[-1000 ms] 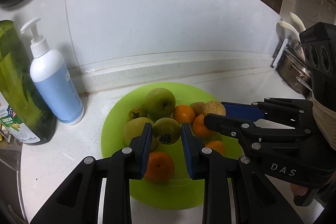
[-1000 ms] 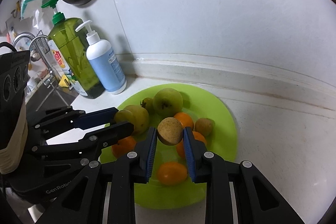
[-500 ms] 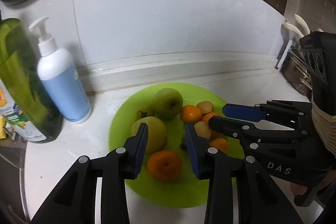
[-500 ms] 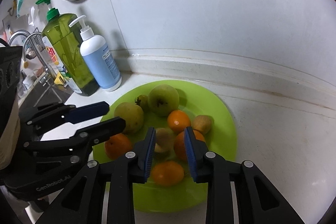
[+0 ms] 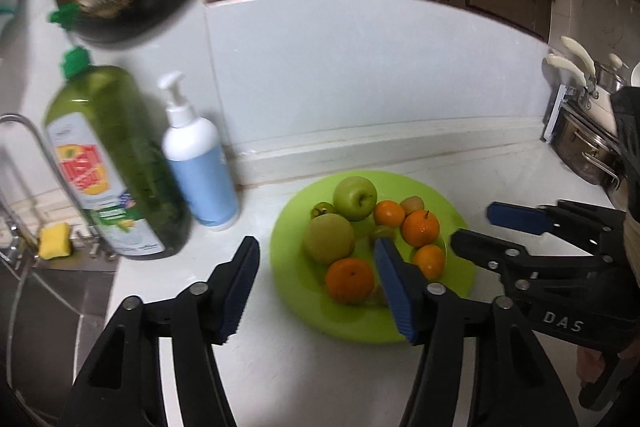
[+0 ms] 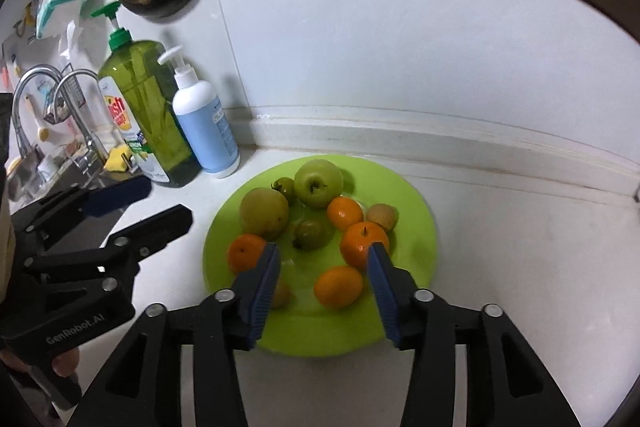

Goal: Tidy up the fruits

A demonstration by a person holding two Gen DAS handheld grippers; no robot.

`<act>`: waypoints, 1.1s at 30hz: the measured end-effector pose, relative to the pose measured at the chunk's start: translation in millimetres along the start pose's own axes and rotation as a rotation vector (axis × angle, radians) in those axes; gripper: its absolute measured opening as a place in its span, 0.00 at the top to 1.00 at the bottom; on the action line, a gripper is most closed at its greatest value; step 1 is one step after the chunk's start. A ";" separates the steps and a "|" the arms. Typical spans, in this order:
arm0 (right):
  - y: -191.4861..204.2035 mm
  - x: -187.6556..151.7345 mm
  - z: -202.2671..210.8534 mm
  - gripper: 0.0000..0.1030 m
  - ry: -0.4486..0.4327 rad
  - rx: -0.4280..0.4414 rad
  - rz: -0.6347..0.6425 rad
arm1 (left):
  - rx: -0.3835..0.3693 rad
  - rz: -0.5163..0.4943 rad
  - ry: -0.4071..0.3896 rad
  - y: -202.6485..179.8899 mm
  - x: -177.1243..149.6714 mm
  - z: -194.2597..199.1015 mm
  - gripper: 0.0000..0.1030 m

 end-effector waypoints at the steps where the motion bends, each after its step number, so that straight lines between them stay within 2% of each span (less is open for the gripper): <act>1: 2.0 -1.8 7.5 0.49 -0.015 -0.010 -0.003 | 0.004 0.001 -0.004 0.9 -1.3 5.4 0.36; 3: 5.6 -5.3 22.6 0.46 -0.045 -0.032 -0.009 | 0.010 -0.010 -0.021 1.6 -3.6 17.3 0.32; 5: 8.1 -7.8 38.0 0.42 -0.076 -0.062 -0.020 | 0.021 -0.017 -0.037 4.1 -7.2 30.5 0.23; 7: 9.9 -11.9 55.4 0.36 -0.113 -0.090 -0.041 | 0.014 -0.026 -0.055 6.8 -11.6 44.3 0.20; 13: 12.4 -28.9 97.0 0.27 -0.181 -0.170 -0.092 | 0.005 -0.037 -0.089 11.5 -22.5 78.0 0.11; 17: 15.5 -41.0 119.5 0.24 -0.205 -0.197 -0.110 | 0.028 -0.034 -0.120 10.8 -30.2 103.0 0.05; 23: 17.5 -61.7 154.2 0.19 -0.228 -0.218 -0.107 | 0.052 0.010 -0.136 5.3 -44.4 133.1 0.00; 33: 21.6 -98.8 211.8 0.16 -0.263 -0.212 -0.090 | 0.080 0.037 -0.171 -14.9 -72.1 193.6 0.00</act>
Point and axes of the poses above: each gripper's, at about its wrist camera, not at the fingertips, and z roughly against the way its jaws point, y to its left, x to its top, the point moved 8 cm from there along -z, roughly the way its jaws point, and after that the axes turned 8 degrees about -z, right-handed, at the moved point
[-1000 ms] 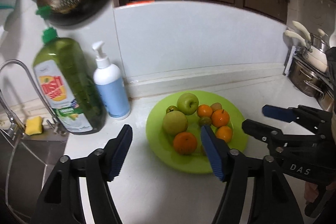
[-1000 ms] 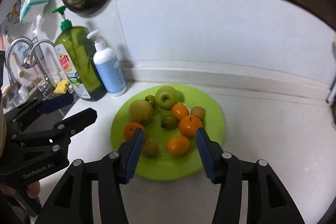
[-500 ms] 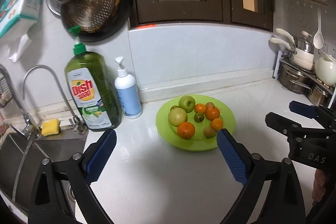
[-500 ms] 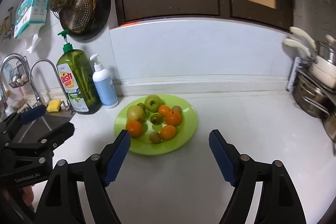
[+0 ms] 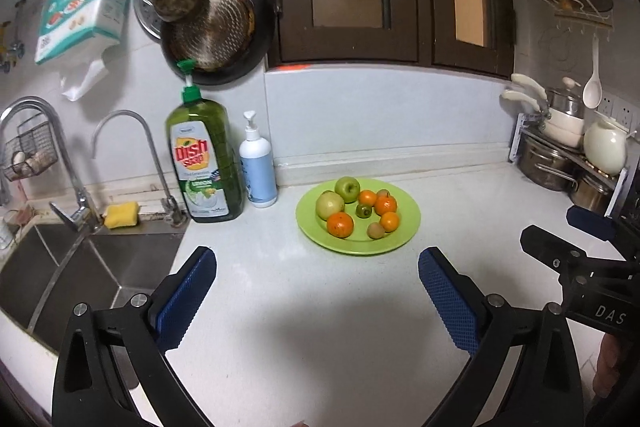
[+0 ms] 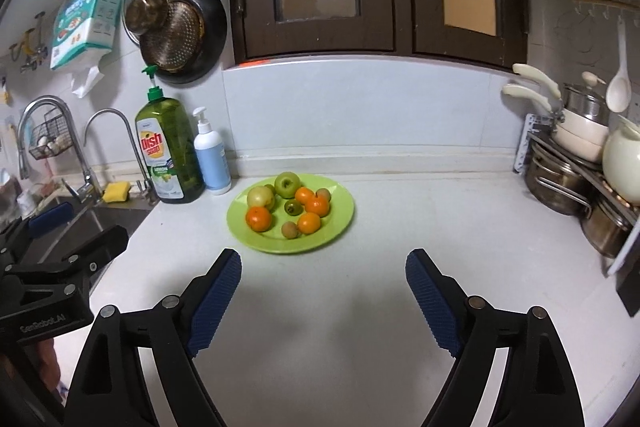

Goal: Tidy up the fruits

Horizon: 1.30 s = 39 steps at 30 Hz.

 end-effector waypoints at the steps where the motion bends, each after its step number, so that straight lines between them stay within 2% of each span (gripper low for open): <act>1: -0.6 -2.2 5.9 0.15 -0.003 0.001 -0.003 | 0.008 0.003 -0.004 -0.8 -2.2 8.8 0.00; 16: 4.2 -35.8 78.2 0.12 -0.022 0.001 0.001 | 0.048 0.017 -0.047 -5.6 -29.7 86.1 0.00; 24: 4.4 -49.7 97.6 0.12 -0.019 -0.012 0.012 | 0.049 0.025 -0.040 -8.0 -42.8 103.7 0.00; 39: 4.6 -56.4 116.4 0.12 -0.035 -0.008 0.013 | 0.050 0.017 -0.060 -10.3 -47.7 124.5 0.00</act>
Point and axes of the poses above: each gripper's, at about its wrist camera, not at the fingertips, and z roughly against the way its jaws point, y to its left, x to its top, the point moved 8 cm from there along -z, roughly the way its jaws point, and after that the axes turned 8 degrees about -z, right-handed, at the moved point
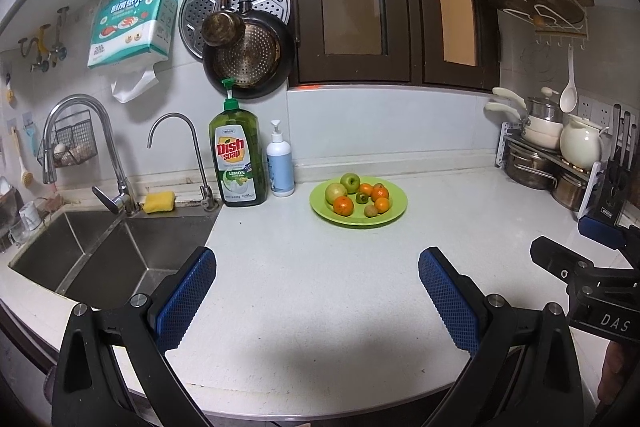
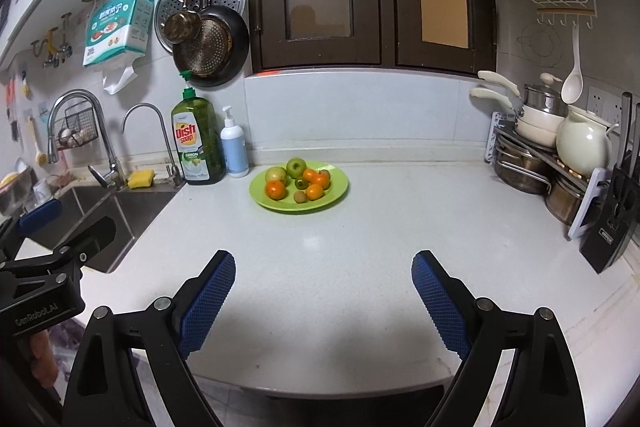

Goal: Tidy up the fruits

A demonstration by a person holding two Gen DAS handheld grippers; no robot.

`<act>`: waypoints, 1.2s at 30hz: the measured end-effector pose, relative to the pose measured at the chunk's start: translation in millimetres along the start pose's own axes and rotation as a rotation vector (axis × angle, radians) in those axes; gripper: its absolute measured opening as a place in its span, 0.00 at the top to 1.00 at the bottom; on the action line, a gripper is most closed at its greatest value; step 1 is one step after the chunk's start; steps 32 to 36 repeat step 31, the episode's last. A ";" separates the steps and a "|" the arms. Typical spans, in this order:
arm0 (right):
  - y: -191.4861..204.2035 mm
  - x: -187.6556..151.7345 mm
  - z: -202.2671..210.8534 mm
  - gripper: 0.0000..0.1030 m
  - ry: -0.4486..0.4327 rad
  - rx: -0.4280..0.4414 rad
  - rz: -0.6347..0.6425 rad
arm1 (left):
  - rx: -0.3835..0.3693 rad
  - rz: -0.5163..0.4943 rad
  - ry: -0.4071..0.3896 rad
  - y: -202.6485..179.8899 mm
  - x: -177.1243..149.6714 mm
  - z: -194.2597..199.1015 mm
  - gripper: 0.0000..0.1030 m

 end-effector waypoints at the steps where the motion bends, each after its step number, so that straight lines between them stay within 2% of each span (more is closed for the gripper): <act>1: -0.1 -0.1 0.7 0.12 -0.001 -0.001 0.000 | -0.001 -0.001 0.000 -0.2 -0.5 0.8 0.00; 36: -2.7 -2.6 7.1 0.12 -0.001 0.014 0.007 | 0.007 -0.001 -0.003 -2.9 -5.4 13.5 0.00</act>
Point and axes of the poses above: each gripper's, at about its wrist camera, not at the fingertips, and z roughly against the way its jaws point, y to its left, x to its top, the point moved 8 cm from there along -z, roughly the way its jaws point, and after that the axes turned 8 degrees about -z, right-handed, at the moved point
